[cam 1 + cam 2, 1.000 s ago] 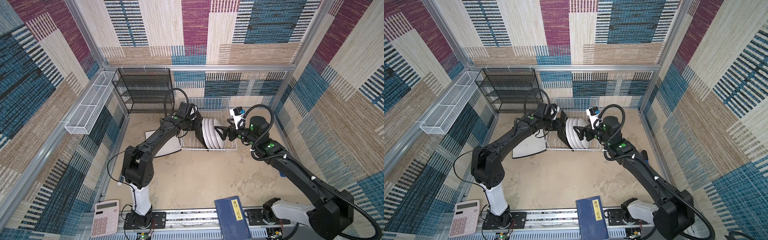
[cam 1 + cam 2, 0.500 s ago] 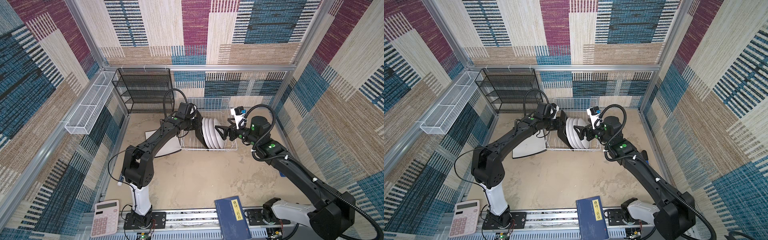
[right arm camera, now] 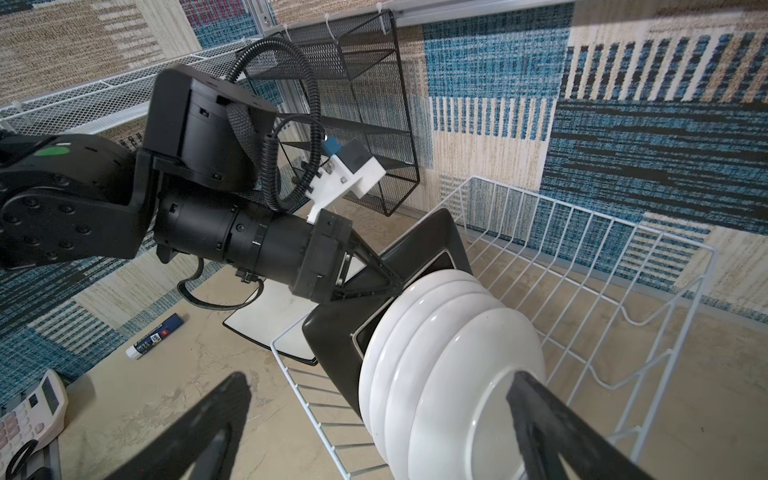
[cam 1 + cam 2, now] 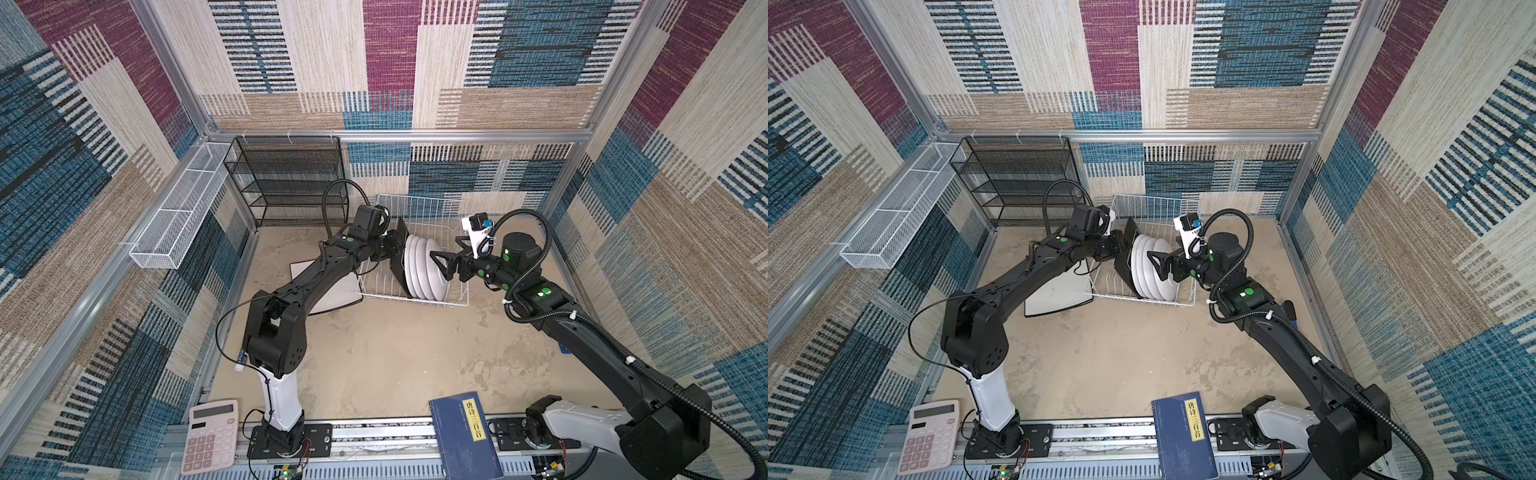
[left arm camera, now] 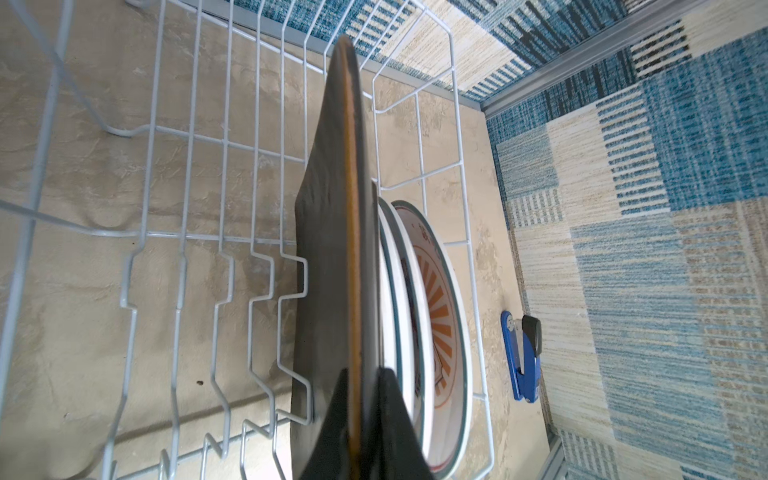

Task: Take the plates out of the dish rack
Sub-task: 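Grasp the dark square plate's top edge with the left gripper and lift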

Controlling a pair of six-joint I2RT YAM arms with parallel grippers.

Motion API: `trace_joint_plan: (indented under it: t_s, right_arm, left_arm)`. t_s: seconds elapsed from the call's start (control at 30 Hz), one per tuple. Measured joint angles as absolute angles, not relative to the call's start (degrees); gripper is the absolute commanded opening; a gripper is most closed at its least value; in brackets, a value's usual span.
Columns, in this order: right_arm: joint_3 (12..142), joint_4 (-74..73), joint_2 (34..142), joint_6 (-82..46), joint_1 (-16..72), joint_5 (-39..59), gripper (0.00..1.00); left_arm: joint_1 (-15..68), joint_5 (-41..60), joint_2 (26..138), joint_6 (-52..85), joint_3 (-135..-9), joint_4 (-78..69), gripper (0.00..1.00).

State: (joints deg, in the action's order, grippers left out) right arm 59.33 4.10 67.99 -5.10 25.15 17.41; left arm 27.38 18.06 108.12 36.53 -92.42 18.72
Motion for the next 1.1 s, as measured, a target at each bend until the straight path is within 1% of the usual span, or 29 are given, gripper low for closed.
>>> trace_joint_plan:
  t_s: [0.17, 0.4, 0.9, 1.1]
  right_arm:
    - [59.20, 4.10, 67.90, -5.08, 25.15, 17.37, 0.99]
    - [59.07, 4.14, 67.77, -4.64, 25.15, 16.27, 0.99]
    - [60.97, 5.23, 68.77, -4.71, 25.10, 15.86, 0.99]
    - [61.56, 5.76, 68.77, -4.97, 25.10, 15.86, 0.99]
  left_arm:
    - [27.88, 16.91, 106.45, 43.18, -86.32, 9.85, 0.00]
    - [30.28, 13.41, 105.19, 46.35, -84.97, 8.38, 0.00]
    - [30.52, 11.35, 100.33, 46.02, -87.61, 20.56, 0.00]
    - [30.50, 10.70, 99.07, 45.15, -87.85, 21.45, 0.00]
